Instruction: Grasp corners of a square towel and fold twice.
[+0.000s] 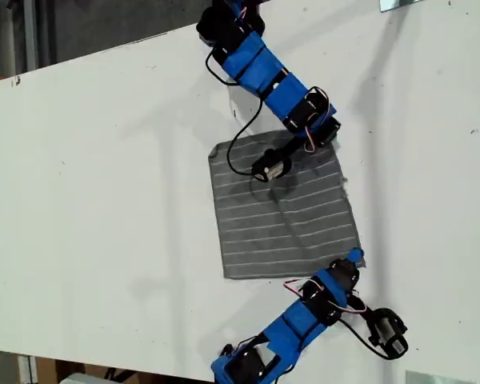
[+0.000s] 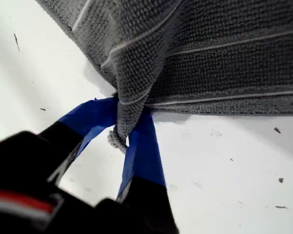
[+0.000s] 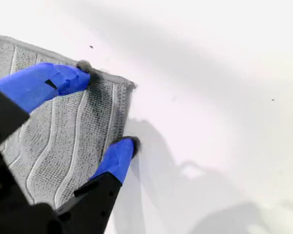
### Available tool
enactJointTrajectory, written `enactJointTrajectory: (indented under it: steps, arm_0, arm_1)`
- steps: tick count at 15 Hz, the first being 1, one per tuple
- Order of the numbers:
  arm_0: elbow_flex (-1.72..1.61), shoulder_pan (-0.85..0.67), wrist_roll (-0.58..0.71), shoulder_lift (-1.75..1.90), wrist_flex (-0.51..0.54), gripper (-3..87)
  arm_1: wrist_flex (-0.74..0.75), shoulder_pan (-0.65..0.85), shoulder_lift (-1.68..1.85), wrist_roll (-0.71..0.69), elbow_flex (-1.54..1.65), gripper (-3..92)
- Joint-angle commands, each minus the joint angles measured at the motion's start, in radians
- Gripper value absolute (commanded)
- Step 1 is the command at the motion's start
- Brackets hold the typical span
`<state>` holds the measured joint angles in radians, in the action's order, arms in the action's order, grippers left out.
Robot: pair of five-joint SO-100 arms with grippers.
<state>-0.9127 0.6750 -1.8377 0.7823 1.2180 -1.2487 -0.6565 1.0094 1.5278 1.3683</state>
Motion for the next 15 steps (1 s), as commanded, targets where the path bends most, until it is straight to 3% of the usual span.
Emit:
enactJointTrajectory:
  steps: [1,2,3,4,8,11,15]
  arm_0:
    - [0.040,-0.008,-0.023,-0.014,-0.026,25.8]
    - [0.037,-0.008,-0.038,-0.035,-0.029,25.6]
    - [0.035,-0.008,-0.038,-0.057,-0.048,19.2]
    - [0.035,-0.011,-0.043,-0.072,-0.063,-0.4]
    - [0.035,-0.006,-0.040,-0.074,-0.055,-0.4]
    - [0.048,-0.006,-0.003,0.002,0.012,-0.4]
    - [0.064,-0.058,0.229,0.183,-0.015,-0.4]
  arm_1:
    - [0.002,0.015,-0.005,-0.011,-0.003,-0.2]
    - [0.000,0.012,0.000,-0.011,-0.009,-0.2]
    - [-0.002,0.011,0.002,-0.011,-0.012,-0.2]
    - [-0.002,0.009,0.002,-0.011,-0.012,-0.2]
    - [-0.005,0.006,0.015,-0.011,-0.023,-0.2]
    - [-0.023,0.005,0.055,-0.012,-0.055,-0.2]
    - [-0.179,0.005,0.147,-0.034,-0.250,-0.2]
